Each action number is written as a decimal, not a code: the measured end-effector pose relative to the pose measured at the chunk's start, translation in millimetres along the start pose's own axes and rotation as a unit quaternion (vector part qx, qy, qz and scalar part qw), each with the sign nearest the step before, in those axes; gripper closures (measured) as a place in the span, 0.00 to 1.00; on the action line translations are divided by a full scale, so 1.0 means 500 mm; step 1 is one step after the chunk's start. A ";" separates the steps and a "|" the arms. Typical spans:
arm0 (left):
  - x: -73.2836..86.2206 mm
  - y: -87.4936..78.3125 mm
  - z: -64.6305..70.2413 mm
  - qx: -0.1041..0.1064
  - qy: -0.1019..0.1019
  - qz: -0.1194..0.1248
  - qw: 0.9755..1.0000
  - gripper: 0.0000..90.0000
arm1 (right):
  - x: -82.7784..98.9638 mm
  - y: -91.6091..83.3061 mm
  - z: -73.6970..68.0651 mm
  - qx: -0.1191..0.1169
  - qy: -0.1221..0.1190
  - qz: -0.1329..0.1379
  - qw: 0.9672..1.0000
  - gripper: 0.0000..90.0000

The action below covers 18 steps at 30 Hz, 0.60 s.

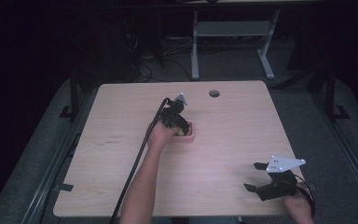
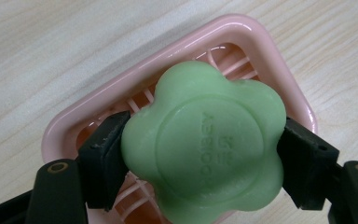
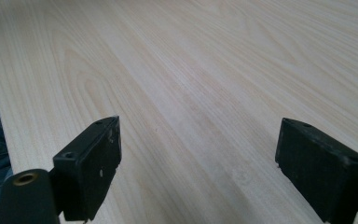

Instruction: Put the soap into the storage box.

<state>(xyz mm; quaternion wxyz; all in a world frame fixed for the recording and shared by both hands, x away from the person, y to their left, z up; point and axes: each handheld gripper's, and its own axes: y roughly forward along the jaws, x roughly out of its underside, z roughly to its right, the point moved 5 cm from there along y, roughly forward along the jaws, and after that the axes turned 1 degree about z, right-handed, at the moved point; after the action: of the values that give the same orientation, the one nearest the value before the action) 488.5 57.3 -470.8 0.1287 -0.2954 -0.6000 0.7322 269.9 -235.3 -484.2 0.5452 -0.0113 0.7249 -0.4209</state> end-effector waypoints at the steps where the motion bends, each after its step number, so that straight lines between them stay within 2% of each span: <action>1: 0.000 0.001 -0.001 -0.001 0.001 0.000 1.000 0.29 | 0.000 0.000 0.000 0.000 0.000 0.000 1.000 0.15; 4: 0.000 0.001 -0.001 -0.002 0.001 0.000 1.000 0.29 | 0.000 0.000 0.000 0.000 -0.001 0.000 1.000 0.15; 5: 0.000 0.003 0.001 -0.001 -0.006 0.002 1.000 0.29 | 0.000 0.000 0.000 0.000 -0.002 0.000 1.000 0.15; 13: 0.004 0.003 -0.003 -0.013 0.005 -0.002 1.000 0.29 | 0.000 0.001 0.000 0.000 -0.002 -0.001 1.000 0.15; 18: 0.005 -0.002 -0.002 -0.004 -0.002 0.007 1.000 0.29 | 0.000 0.002 0.000 0.000 -0.002 -0.001 1.000 0.15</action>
<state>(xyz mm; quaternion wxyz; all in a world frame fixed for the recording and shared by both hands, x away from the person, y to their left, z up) 487.1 59.7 -470.8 0.1210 -0.2984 -0.6014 0.7312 270.3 -234.8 -484.6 0.5465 -0.0130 0.7236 -0.4214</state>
